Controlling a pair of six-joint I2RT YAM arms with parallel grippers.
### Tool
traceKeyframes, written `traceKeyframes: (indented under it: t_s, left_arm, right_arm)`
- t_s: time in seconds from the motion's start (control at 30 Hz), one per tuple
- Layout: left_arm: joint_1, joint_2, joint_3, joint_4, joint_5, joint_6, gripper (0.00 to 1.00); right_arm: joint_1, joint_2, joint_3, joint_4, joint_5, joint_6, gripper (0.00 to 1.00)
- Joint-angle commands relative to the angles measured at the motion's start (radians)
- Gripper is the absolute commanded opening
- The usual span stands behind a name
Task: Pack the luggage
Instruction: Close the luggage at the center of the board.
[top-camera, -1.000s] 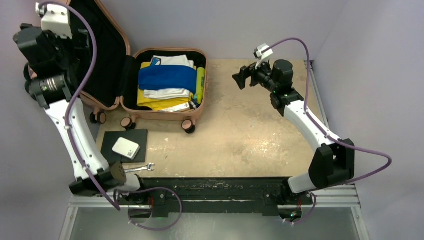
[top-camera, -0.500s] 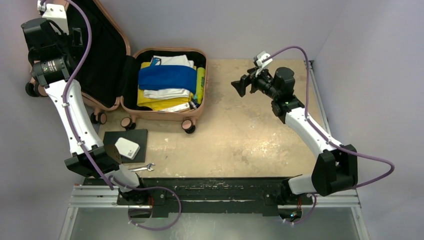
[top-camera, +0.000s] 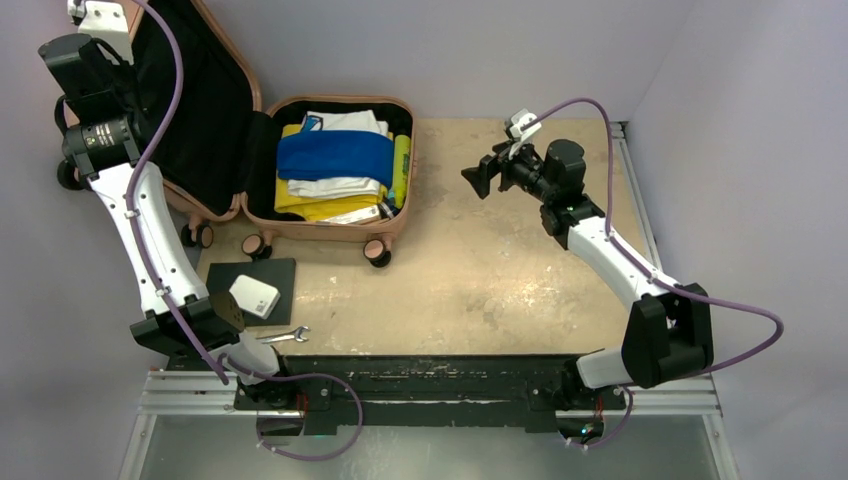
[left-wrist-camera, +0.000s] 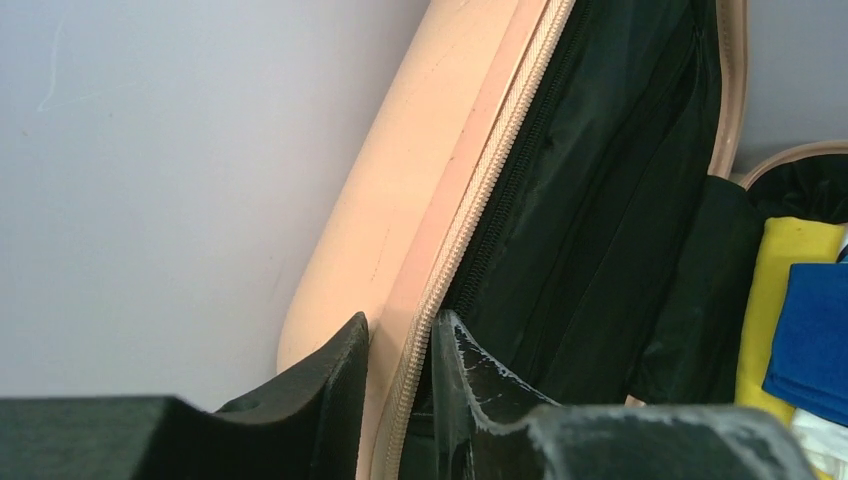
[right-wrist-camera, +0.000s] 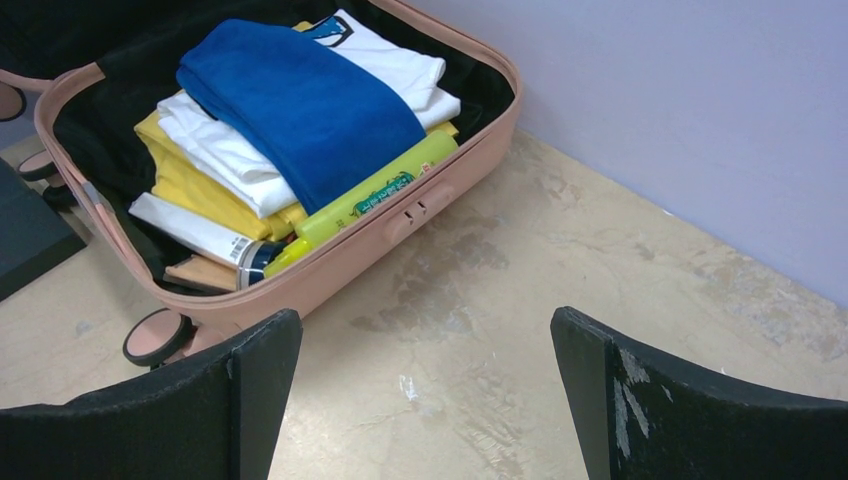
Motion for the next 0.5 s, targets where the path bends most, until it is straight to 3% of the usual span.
traceKeyframes:
  t_s: [0.0, 0.13, 0.47]
  left_arm:
    - [-0.041, -0.021, -0.011, -0.021, 0.016, -0.023, 0.23]
    - [-0.099, -0.024, -0.018, -0.021, -0.014, -0.011, 0.01]
    - [-0.321, -0.064, -0.013, -0.019, 0.009, -0.048, 0.0]
  right_arm:
    - [-0.004, -0.022, -0.009, 0.059, -0.007, 0.004, 0.97]
    - [-0.004, -0.019, -0.011, 0.062, -0.007, 0.004, 0.97]
    - [-0.004, 0.028, 0.019, 0.08, -0.051, 0.05, 0.93]
